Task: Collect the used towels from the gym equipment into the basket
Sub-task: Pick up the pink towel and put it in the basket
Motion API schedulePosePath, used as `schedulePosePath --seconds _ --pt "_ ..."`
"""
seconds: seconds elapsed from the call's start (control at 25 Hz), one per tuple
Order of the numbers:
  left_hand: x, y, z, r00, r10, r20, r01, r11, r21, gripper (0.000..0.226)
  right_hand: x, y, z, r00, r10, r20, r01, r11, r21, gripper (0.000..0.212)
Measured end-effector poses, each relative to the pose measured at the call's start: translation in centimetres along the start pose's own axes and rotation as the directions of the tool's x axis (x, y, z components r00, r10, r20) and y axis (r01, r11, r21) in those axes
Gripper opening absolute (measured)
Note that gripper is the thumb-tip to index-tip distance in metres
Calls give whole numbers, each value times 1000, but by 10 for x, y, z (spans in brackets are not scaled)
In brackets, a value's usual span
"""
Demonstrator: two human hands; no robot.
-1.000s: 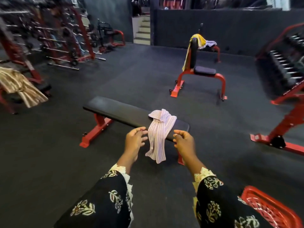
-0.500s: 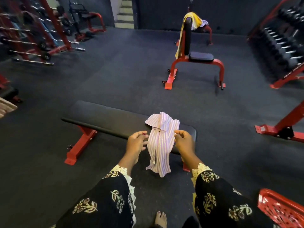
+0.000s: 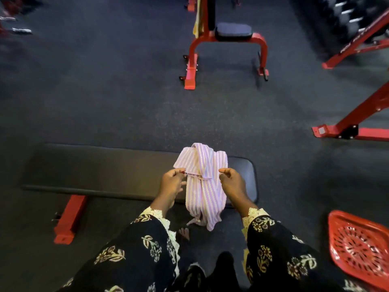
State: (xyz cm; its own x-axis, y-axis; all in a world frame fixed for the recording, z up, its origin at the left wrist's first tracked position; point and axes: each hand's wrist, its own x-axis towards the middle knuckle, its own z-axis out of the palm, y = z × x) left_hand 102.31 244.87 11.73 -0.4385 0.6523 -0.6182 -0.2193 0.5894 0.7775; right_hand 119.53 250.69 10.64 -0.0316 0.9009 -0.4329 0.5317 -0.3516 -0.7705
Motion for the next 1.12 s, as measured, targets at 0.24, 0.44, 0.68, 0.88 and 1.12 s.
schedulePosePath --seconds 0.24,0.44,0.68,0.88,1.12 --pt "105 13 -1 980 -176 95 159 973 165 25 71 -11 44 985 171 27 -170 984 -57 39" --pt "163 -10 16 910 -383 162 330 902 279 63 125 18 77 961 273 48 -268 959 -98 59" --pt "223 -63 55 868 -463 182 408 871 273 72 178 72 121 902 423 -87 -429 900 -81 91" --pt "230 -78 80 826 -515 230 510 856 83 16 188 89 139 923 376 -82 -378 925 -16 57" --pt "181 -22 91 908 -298 295 301 953 36 23 147 38 72 948 272 -163 -235 948 213 24"
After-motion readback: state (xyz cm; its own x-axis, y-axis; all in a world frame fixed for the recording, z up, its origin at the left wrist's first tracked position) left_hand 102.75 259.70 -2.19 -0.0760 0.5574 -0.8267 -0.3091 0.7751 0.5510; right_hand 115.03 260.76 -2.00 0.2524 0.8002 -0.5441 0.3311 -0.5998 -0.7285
